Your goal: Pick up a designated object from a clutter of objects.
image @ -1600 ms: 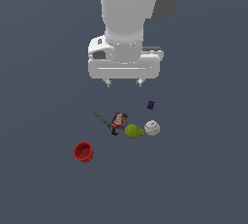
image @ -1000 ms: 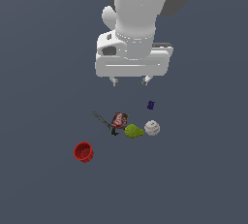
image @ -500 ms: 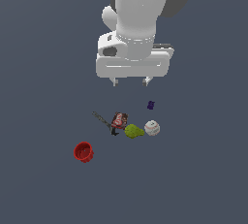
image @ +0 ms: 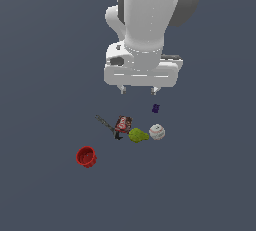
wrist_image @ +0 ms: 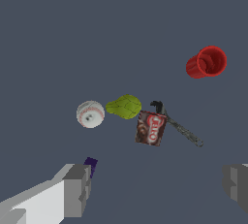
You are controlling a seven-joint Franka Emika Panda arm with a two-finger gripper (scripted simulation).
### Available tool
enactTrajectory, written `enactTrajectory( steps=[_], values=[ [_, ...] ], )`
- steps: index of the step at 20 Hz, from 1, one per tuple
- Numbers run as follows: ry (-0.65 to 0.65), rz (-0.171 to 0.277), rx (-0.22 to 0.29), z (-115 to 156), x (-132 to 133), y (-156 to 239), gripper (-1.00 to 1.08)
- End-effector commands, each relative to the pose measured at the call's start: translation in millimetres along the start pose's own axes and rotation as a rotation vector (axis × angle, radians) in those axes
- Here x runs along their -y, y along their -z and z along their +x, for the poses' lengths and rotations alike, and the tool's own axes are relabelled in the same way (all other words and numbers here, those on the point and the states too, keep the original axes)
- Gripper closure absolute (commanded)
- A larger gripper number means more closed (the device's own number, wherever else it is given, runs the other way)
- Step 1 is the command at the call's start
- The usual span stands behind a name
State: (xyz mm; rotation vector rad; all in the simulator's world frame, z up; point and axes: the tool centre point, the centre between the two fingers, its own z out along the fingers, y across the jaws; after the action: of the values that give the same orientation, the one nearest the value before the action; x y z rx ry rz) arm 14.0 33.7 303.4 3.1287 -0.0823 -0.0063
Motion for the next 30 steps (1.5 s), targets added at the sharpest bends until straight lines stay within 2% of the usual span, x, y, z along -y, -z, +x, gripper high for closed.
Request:
enactTrajectory(
  steps=[1, 15, 30],
  values=[
    [-0.043, 0.006, 0.002, 2, 5, -8, -0.92],
    [-0.376, 0.034, 0.016, 12, 41, -64, -0.92],
    [-0.749, 0.036, 0.028, 14, 75, -127, -0.92]
  ],
)
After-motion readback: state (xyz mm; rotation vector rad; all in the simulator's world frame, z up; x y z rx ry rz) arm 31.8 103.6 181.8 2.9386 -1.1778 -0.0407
